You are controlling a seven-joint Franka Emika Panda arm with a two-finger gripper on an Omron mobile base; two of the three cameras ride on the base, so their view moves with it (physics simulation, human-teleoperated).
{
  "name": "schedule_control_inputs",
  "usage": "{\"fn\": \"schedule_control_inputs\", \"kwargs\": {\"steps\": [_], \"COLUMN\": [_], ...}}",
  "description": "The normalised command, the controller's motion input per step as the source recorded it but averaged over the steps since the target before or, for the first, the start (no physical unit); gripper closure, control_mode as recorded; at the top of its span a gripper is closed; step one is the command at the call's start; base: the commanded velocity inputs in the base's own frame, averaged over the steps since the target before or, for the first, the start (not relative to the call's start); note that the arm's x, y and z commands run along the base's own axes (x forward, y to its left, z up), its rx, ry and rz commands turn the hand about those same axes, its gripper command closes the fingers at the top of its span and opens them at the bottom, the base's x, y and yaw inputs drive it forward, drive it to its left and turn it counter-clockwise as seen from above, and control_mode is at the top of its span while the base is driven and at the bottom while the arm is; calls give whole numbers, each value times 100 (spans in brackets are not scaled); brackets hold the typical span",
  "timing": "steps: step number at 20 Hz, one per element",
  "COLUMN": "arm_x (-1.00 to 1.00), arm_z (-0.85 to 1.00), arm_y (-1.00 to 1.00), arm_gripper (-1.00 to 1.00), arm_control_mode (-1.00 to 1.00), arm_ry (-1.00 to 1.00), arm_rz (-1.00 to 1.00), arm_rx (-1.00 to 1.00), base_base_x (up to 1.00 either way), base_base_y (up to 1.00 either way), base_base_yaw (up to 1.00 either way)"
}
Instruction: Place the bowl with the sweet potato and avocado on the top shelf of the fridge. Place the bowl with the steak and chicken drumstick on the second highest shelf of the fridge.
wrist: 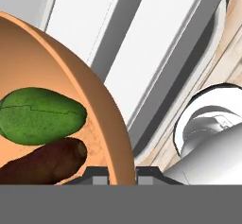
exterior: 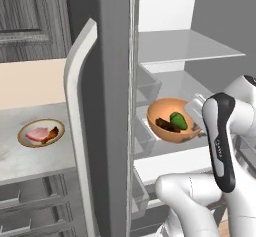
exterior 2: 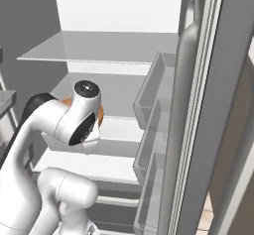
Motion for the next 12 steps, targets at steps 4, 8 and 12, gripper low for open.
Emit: {"fn": "schedule_control_inputs", "kwargs": {"steps": [4,8,12], "arm_x": [-12,-15,-8], "arm_z": [59,91,100], "arm_y": [0,-2,-12], "arm_gripper": [100,100,100], "arm_control_mode": [-100,-100,-100], "arm_ry": [-5,-16,-24], "arm_rz": [-8,-7,-6], "arm_rx": [0,1,1], "base_base_x": [0,0,0], "base_base_y": [0,0,0], "base_base_yaw": [0,0,0]}}
